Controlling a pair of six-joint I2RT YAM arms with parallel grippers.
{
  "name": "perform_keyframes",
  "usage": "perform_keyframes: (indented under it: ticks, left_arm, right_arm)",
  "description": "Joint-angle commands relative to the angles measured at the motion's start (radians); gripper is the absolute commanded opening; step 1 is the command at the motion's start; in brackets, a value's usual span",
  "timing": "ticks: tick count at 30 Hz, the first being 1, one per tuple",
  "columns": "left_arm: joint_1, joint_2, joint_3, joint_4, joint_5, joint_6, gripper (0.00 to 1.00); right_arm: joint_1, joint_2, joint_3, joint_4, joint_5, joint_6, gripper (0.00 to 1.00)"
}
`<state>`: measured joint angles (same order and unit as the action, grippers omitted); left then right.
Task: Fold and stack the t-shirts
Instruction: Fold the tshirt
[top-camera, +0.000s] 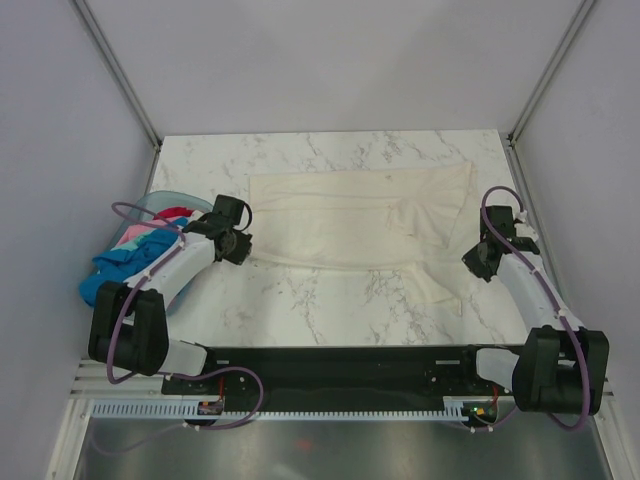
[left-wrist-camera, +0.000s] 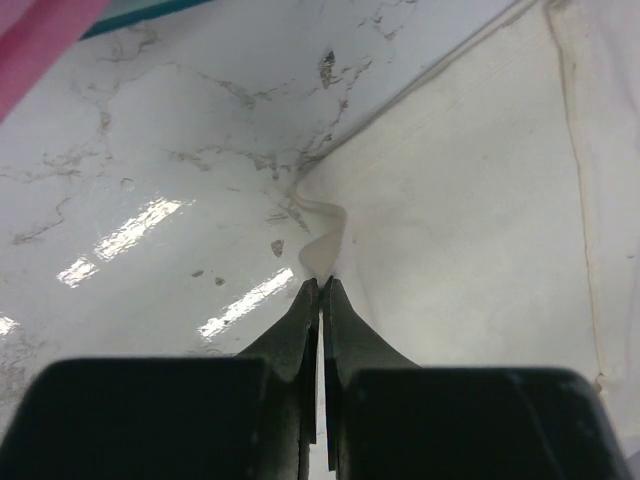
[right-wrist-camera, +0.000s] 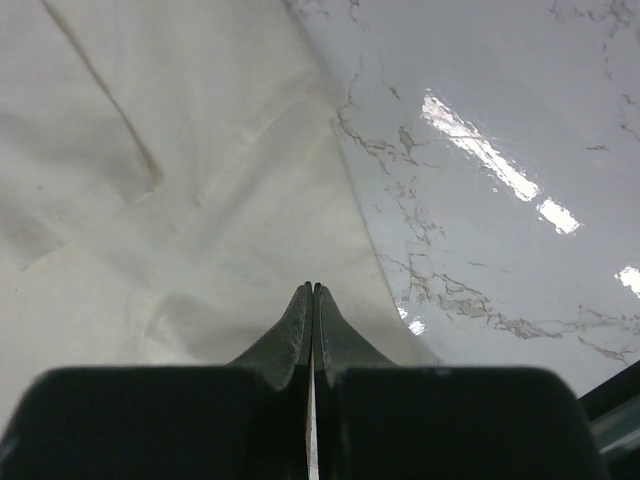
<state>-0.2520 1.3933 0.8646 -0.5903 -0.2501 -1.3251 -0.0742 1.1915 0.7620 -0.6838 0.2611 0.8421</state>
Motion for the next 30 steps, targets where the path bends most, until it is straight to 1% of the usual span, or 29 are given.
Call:
perform_keyframes:
  ticks: [1, 2, 3, 4, 6, 7, 10, 11, 12, 13, 14, 16, 20, 23, 24, 25, 30]
  left_arm:
    - [0.007, 0.018, 0.050, 0.027, -0.002, 0.047, 0.02]
    - [0.007, 0.016, 0.047, 0.029, -0.005, 0.047, 0.02]
    - [0.007, 0.013, 0.044, 0.029, -0.011, 0.046, 0.02]
    - [0.007, 0.009, 0.040, 0.029, -0.012, 0.043, 0.02]
    - [0.007, 0.006, 0.036, 0.030, -0.014, 0.043, 0.02]
    - [0.007, 0.006, 0.037, 0.030, -0.014, 0.046, 0.02]
    - [0.007, 0.001, 0.040, 0.030, -0.012, 0.050, 0.02]
    - [0.007, 0.000, 0.039, 0.030, -0.011, 0.050, 0.02]
    - [0.007, -0.002, 0.037, 0.030, -0.008, 0.049, 0.02]
    - [0.007, -0.002, 0.037, 0.029, -0.006, 0.047, 0.02]
    - [0.007, -0.004, 0.034, 0.030, -0.003, 0.047, 0.02]
    - [0.007, -0.004, 0.031, 0.032, 0.005, 0.046, 0.02]
    - [0.007, -0.010, 0.022, 0.035, 0.006, 0.049, 0.02]
    - [0.007, -0.013, 0.020, 0.038, 0.005, 0.055, 0.02]
    - [0.007, -0.014, 0.020, 0.038, 0.005, 0.055, 0.02]
    - [0.007, -0.014, 0.020, 0.040, 0.005, 0.056, 0.02]
    - [0.007, -0.014, 0.017, 0.049, 0.009, 0.056, 0.02]
  right_arm:
    - [-0.003, -0.013, 0.040, -0.018, -0.031, -0.005, 0.00]
    - [-0.003, -0.007, 0.057, -0.058, -0.037, 0.017, 0.00]
    - [-0.003, -0.004, 0.063, -0.095, -0.061, 0.043, 0.14]
    - [-0.003, -0.003, 0.066, -0.121, -0.083, 0.076, 0.22]
    - [-0.001, 0.002, 0.068, -0.186, -0.109, 0.112, 0.37]
    - [-0.002, 0.002, 0.068, -0.228, -0.121, 0.145, 0.39]
    - [-0.002, -0.013, 0.069, -0.282, -0.109, 0.214, 0.46]
    - [-0.003, -0.032, 0.054, -0.284, -0.103, 0.232, 0.51]
    - [-0.003, -0.041, 0.046, -0.287, -0.100, 0.254, 0.68]
    - [-0.003, -0.046, 0.039, -0.289, -0.105, 0.273, 0.77]
    - [-0.003, -0.049, 0.030, -0.298, -0.118, 0.305, 0.78]
    - [-0.004, -0.047, 0.026, -0.316, -0.122, 0.331, 0.77]
    - [-0.003, -0.058, -0.015, -0.315, -0.146, 0.434, 0.73]
    - [-0.007, -0.049, -0.033, -0.312, -0.192, 0.488, 0.62]
    - [-0.006, -0.050, -0.035, -0.313, -0.200, 0.518, 0.56]
    - [-0.006, -0.052, -0.035, -0.322, -0.200, 0.534, 0.55]
    - [-0.019, -0.066, -0.043, -0.321, -0.184, 0.618, 0.55]
